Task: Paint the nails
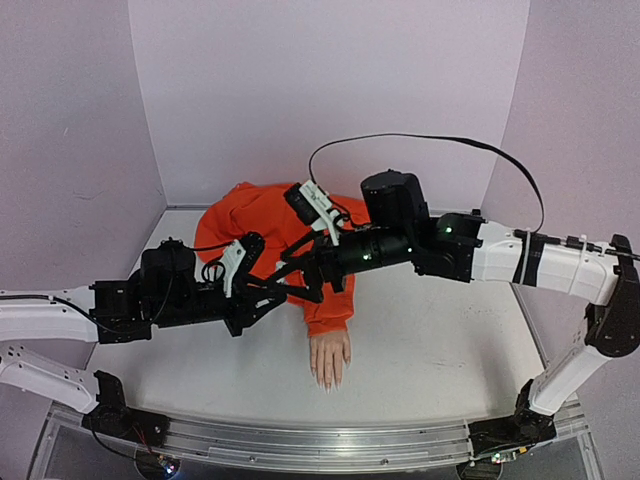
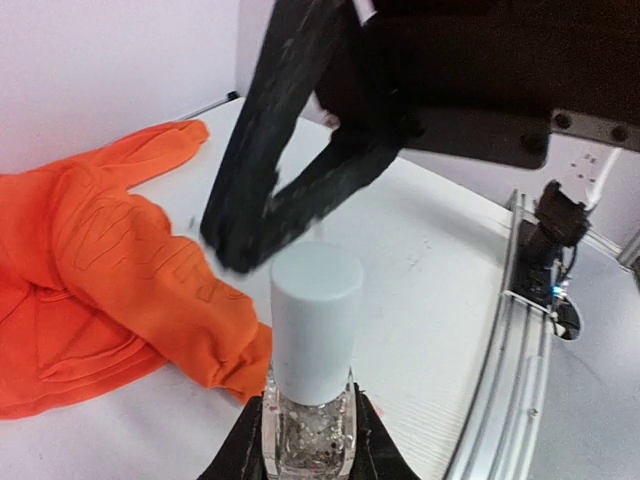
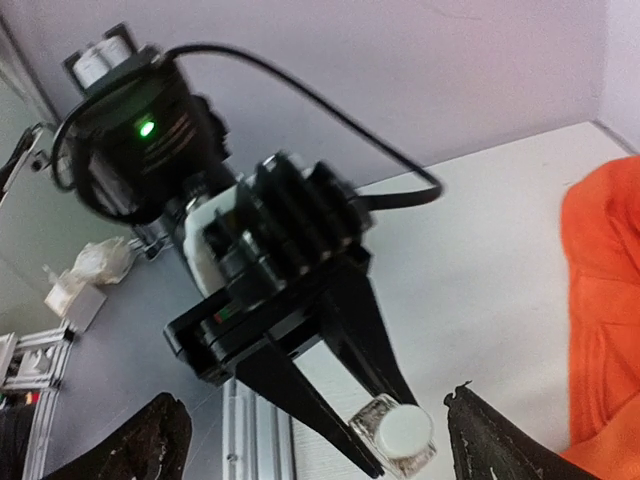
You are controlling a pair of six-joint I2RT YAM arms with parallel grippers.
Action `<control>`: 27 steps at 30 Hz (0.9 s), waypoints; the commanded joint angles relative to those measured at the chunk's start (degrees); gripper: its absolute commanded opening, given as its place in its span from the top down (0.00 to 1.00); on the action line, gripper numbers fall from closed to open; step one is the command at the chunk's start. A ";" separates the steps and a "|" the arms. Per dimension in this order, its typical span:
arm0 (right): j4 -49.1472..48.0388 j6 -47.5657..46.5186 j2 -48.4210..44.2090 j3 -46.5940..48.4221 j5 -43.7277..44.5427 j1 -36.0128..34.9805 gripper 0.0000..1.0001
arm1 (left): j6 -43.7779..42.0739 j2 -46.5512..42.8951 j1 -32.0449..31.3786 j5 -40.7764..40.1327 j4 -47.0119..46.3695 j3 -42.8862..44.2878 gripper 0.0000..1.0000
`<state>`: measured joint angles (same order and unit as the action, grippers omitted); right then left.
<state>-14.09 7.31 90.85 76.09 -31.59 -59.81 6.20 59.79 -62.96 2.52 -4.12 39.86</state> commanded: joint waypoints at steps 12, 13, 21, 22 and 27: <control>-4.99 22.04 2.58 3.08 24.90 -1.95 0.42 | 1.60 3.11 -0.15 -17.60 -2.76 3.49 1.00; -4.99 22.03 3.38 3.77 24.95 -2.19 0.43 | 1.77 3.19 -0.15 -17.47 -2.75 3.59 1.00; -5.74 22.92 6.25 4.97 25.91 -3.47 0.65 | 3.27 3.10 -0.15 -17.32 -2.52 3.72 1.00; -6.29 22.91 6.07 4.56 26.01 -3.47 0.69 | 3.34 3.13 -0.15 -17.15 -2.48 3.68 1.00; -7.88 18.76 5.30 3.11 23.19 -3.47 0.95 | 4.24 2.34 -0.15 -14.17 -2.47 3.43 1.00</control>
<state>-16.95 29.30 97.69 78.74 -5.74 -62.70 9.21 63.33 -62.96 -13.69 -4.01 40.29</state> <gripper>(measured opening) 0.155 0.217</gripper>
